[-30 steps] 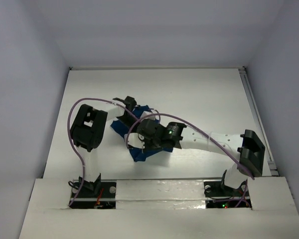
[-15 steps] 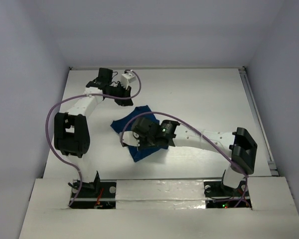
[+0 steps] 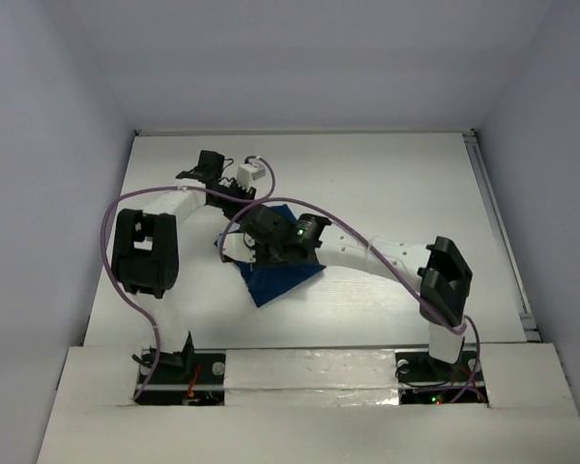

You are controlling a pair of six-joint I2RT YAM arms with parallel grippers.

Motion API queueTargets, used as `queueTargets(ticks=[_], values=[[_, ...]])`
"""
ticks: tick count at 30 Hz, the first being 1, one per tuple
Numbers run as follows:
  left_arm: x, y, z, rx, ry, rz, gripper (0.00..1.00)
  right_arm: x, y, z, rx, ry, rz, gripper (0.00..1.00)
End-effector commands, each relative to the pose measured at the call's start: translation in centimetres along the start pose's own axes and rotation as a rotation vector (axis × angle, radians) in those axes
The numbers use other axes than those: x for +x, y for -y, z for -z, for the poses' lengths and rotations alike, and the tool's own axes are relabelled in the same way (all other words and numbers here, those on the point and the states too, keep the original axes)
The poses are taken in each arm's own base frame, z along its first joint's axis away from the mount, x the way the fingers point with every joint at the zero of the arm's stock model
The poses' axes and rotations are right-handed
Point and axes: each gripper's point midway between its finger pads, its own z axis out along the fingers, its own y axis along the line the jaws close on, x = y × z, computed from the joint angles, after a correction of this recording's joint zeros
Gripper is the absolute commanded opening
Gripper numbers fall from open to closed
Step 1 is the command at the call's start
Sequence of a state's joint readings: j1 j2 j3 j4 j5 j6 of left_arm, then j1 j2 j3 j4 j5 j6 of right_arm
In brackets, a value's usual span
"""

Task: Fold and stack the t-shirts
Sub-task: Fold the long partially folded tshirt into a neat square

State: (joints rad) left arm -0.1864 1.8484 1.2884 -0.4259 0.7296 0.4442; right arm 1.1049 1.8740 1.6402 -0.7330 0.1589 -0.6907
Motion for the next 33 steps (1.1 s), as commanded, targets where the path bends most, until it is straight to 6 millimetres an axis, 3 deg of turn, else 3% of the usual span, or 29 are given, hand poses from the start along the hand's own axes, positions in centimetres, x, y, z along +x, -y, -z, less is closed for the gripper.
queueTargets(ticks=[1, 7, 18, 27, 33], values=[[0.0, -0.5, -0.1, 0.003, 0.009, -0.006, 0.0, -1.6, 3.5, 0.6, 0.078, 0.042, 0.01, 0.0], [1.0, -0.8, -1.0, 0.026, -0.013, -0.001, 0.0, -1.3, 6.2, -0.5, 0.099, 0.031, 0.002, 0.0], [-0.3, -1.7, 0.4, 0.006, 0.026, -0.011, 0.0, -1.4, 8.8, -3.4, 0.1, 0.025, 0.011, 0.0], [-2.0, -6.4, 4.8, -0.15, 0.122, 0.016, 0.0, -1.8, 9.1, -6.4, 0.072, 0.022, 0.027, 0.0], [-2.1, -6.8, 6.2, -0.146, 0.151, 0.026, 0.0, -1.8, 8.8, -8.0, 0.06, 0.017, 0.03, 0.0]])
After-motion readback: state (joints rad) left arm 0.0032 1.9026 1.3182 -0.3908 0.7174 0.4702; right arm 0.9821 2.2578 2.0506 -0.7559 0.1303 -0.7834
